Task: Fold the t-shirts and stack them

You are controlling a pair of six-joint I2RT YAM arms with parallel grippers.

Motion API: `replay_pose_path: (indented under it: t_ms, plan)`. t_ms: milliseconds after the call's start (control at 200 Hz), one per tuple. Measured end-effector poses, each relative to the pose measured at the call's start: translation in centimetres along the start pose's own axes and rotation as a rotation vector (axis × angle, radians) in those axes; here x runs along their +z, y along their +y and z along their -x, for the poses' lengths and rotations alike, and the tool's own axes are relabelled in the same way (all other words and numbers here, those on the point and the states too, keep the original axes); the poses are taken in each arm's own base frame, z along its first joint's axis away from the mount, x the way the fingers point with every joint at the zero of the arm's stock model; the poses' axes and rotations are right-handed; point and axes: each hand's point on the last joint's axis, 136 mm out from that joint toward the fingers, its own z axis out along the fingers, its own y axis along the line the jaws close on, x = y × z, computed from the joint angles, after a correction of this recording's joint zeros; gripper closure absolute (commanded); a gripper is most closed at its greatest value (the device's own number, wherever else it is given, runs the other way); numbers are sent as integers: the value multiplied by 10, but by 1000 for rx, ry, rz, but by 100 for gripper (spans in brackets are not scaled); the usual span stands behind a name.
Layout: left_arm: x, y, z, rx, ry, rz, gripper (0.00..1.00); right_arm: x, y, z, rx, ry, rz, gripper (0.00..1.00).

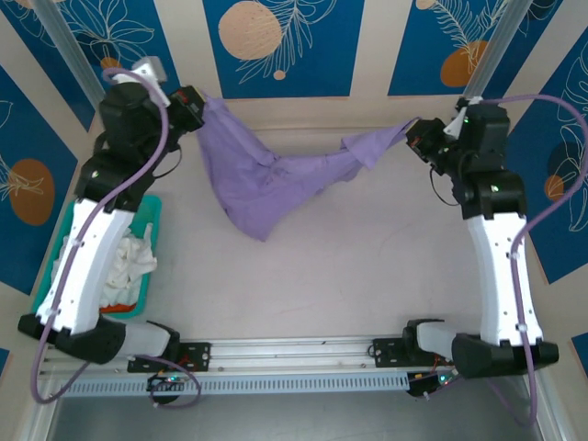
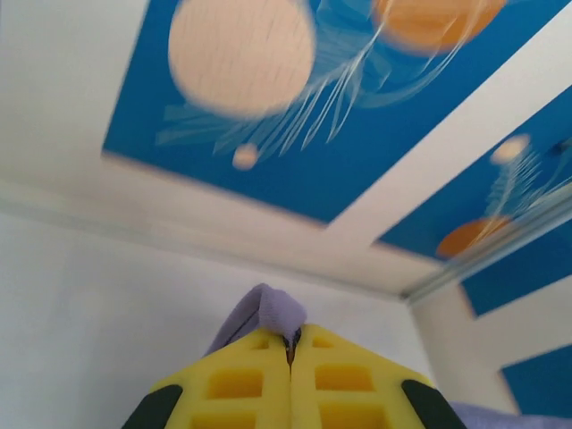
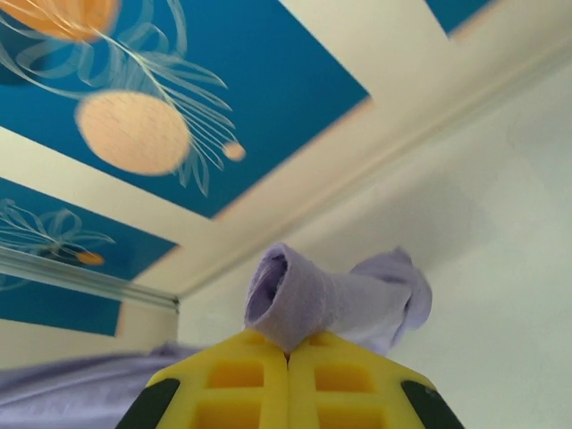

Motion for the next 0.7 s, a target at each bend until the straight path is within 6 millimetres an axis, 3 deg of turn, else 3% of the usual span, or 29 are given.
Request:
replay_pose_path:
  t_ms: [80, 165, 330, 470, 575, 700]
  plan:
    - [-15, -4, 18, 8, -65, -9, 100, -24, 12, 20, -16, -90, 34, 100]
    - [-20, 0, 23, 13, -89, 14, 100, -43, 19, 35, -24, -169, 50, 100]
    - [-8, 25, 3, -21, -34, 127, 100, -42, 7, 31, 10, -164, 2, 100]
    - [13, 72, -60, -79, 144, 291, 100, -14, -51, -14, 121, -17, -179, 100]
    - [36, 118, -139, -98, 372, 418, 100, 9, -113, -70, 202, 156, -373, 100]
    - [48, 185, -229, -123, 630, 600, 100, 14, -170, -128, 265, 314, -554, 100]
